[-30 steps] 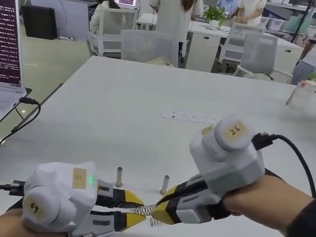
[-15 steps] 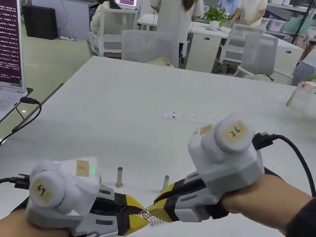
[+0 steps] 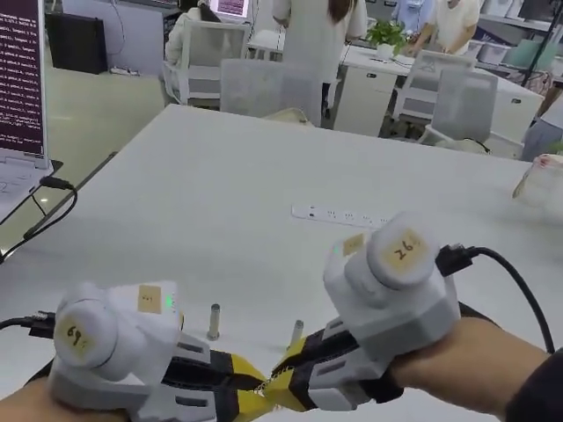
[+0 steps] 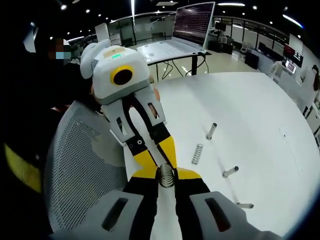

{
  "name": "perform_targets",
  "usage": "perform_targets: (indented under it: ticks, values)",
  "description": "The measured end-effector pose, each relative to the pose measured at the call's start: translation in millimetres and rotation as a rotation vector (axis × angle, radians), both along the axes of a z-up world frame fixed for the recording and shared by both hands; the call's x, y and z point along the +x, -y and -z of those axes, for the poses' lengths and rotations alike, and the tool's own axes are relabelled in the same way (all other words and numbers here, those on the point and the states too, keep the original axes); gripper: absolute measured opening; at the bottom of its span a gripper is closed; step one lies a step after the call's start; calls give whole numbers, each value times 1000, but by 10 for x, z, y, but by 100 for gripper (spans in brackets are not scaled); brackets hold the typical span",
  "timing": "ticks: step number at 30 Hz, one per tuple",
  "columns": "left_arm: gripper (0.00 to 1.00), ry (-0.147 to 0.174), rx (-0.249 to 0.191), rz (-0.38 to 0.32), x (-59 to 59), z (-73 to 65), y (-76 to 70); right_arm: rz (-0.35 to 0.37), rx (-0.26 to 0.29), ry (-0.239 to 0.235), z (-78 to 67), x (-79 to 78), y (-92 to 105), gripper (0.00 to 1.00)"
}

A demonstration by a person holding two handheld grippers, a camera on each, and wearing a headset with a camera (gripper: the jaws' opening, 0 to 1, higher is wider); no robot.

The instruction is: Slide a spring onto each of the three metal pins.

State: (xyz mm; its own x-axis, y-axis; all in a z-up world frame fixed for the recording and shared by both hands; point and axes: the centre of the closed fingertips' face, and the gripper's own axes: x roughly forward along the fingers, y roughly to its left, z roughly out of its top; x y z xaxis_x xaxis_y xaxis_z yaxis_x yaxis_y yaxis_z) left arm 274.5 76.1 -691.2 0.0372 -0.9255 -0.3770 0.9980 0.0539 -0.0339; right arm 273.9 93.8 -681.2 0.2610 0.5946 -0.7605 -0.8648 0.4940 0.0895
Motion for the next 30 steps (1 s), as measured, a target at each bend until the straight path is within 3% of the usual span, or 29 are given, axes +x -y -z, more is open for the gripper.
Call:
perform_targets:
  ticks: [2, 16, 30]
  values:
    - [2, -24, -13, -4, 0, -15, -1, -1, 1, -3, -1, -4, -4, 10]
    - [2, -41, 10, 15, -47, 18, 17, -26, -29, -37, 35, -52, -3, 9]
    - [4, 13, -12, 26, -49, -7, 43, -33, -56, -57, 8, -56, 18, 8]
